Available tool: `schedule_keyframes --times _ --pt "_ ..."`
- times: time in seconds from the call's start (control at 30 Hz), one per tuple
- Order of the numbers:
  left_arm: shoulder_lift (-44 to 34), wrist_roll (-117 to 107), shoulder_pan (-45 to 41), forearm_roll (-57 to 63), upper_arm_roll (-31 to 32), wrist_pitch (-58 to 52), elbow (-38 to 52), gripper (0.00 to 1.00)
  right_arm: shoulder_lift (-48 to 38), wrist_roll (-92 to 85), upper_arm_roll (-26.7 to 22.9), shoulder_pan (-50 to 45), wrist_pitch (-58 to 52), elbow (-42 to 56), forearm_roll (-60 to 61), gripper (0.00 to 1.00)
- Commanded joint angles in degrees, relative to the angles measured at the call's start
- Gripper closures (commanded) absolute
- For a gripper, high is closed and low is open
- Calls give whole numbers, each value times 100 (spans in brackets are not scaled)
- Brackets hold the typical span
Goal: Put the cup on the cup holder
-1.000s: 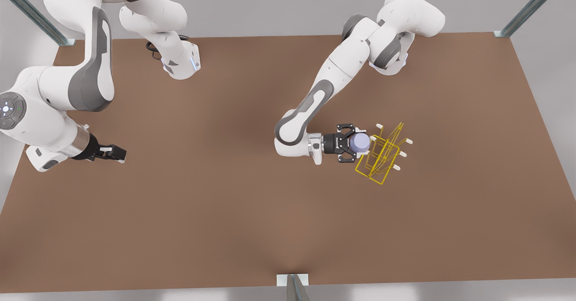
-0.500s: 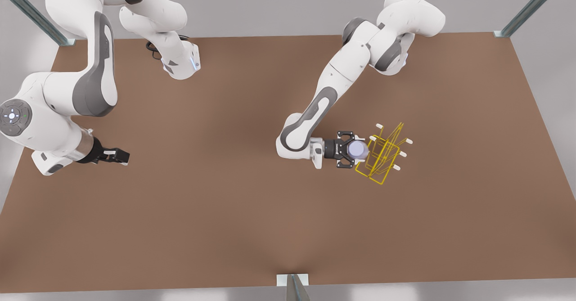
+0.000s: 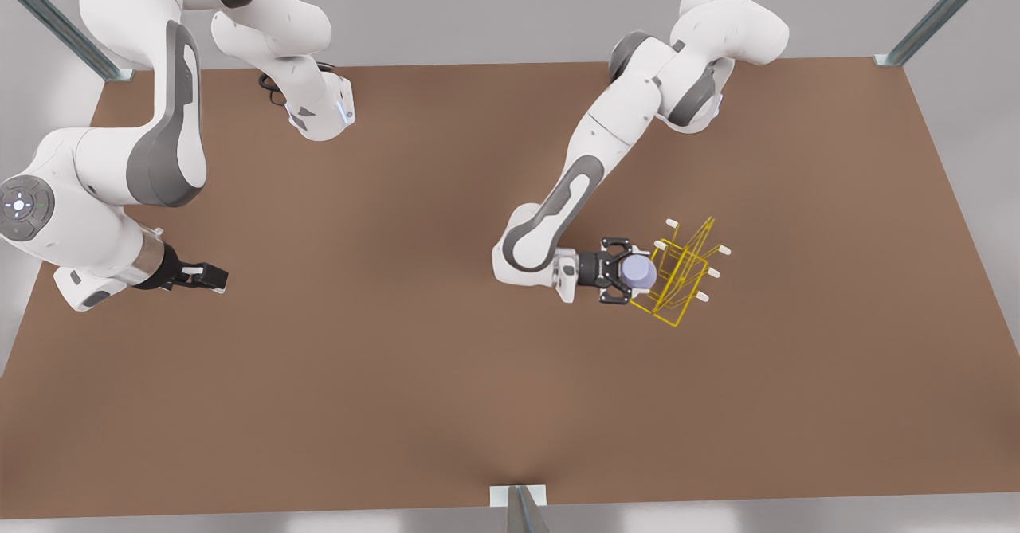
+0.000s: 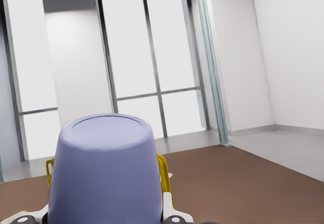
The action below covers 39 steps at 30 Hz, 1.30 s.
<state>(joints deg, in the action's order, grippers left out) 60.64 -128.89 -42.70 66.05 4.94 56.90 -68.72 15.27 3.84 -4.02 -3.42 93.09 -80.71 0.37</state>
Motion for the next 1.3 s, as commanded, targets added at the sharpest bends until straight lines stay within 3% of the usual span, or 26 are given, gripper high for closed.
schedule_keyframes --times 0.0,0.43,0.47,0.5,0.73,0.83,0.87,0.9,0.93,0.97,1.03,1.1,1.17,1.23,1.27 --pt "-8 -304 7 14 -2 40 -36 13 -6 -42 -2 -1 -1 3 7 0" --pt "-307 -541 51 -4 -2 224 -546 13 -15 20 7 -10 8 12 7 0" --pt "-307 -550 60 -4 -2 233 -555 12 -7 11 7 -18 8 12 15 0" --pt "-298 -550 60 -30 -2 242 -564 0 -7 11 7 -10 8 12 15 0" --pt "-527 -436 -168 -347 130 260 -467 0 -6 2 7 -1 8 12 33 0" --pt "-685 -383 -291 -373 1043 260 -46 0 -6 2 7 -1 8 12 33 0" --pt "-755 -383 -239 -460 1746 286 1051 0 -6 2 7 -1 8 12 33 0" --pt "-1360 -383 7 -996 2028 724 1607 0 -6 -7 7 -1 8 12 33 0" --pt "-2397 379 648 -2384 2020 1393 1589 0 -6 -7 7 -1 8 12 33 0" --pt "-3092 2559 1324 -3509 1967 1402 1589 0 -6 -15 7 -1 8 12 33 0" --pt "-3400 6263 2597 -4722 1958 1201 1572 0 -6 -7 7 -1 8 12 33 0" --pt "-3401 10193 3688 -5181 1906 963 1537 0 -6 -7 7 -1 8 12 33 0" --pt "-3330 12748 4445 -5479 1712 1567 871 0 -6 -24 7 -1 8 12 33 0" --pt "-4837 12669 4463 -5918 1081 4154 -2172 0 -6 -42 7 8 8 12 33 0" --pt "-5282 12249 4463 -5981 983 4936 -3096 0 -6 -42 7 8 8 12 33 0"
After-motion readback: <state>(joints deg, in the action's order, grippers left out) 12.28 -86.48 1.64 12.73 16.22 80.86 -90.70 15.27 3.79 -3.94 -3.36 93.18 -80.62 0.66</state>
